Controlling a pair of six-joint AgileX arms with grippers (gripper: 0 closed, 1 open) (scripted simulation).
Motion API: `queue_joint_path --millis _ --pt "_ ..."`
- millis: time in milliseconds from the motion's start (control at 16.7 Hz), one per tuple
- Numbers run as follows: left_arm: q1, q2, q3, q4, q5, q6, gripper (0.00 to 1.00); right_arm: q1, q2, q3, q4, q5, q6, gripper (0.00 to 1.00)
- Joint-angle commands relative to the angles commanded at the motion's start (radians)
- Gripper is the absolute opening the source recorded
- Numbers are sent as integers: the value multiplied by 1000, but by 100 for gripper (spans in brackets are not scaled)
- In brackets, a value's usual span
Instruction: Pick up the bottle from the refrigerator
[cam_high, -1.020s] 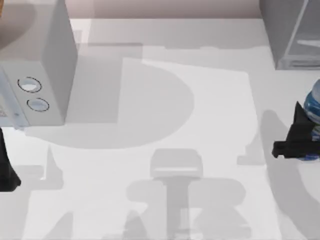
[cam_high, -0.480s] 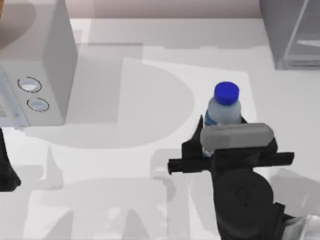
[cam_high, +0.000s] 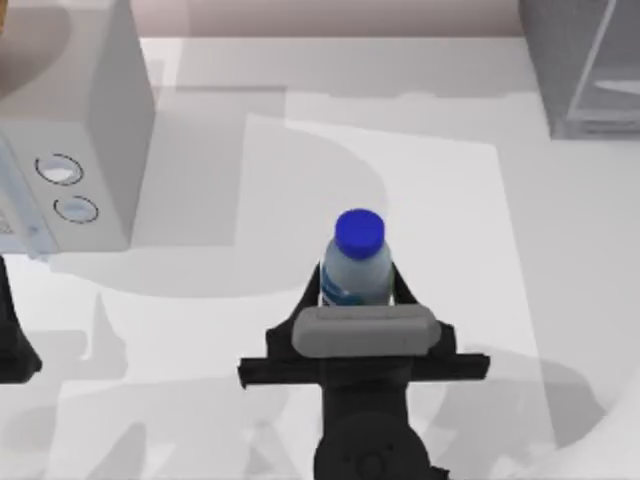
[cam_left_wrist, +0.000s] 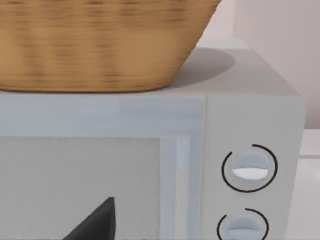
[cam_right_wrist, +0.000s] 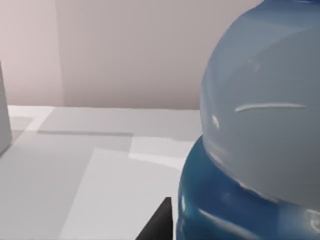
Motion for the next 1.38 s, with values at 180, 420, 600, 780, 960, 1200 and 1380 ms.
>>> queue_joint_path --millis 180,420,600,780,960,1200,1380 --pt "0 0 0 0 0 0 100 13 27 21 26 18 -15 0" --pt "0 0 0 0 0 0 100 8 25 18 24 15 -12 0" --pt "0 0 0 0 0 0 100 -19 62 33 40 -12 -17 0" --pt "0 0 0 0 0 0 100 -82 142 69 80 -74 -22 0" --pt "0 0 0 0 0 0 100 -134 202 107 121 -126 -25 0" --pt "0 0 0 0 0 0 100 -140 209 113 127 -133 -26 0" --pt "0 0 0 0 0 0 100 -140 209 113 127 -133 -26 23"
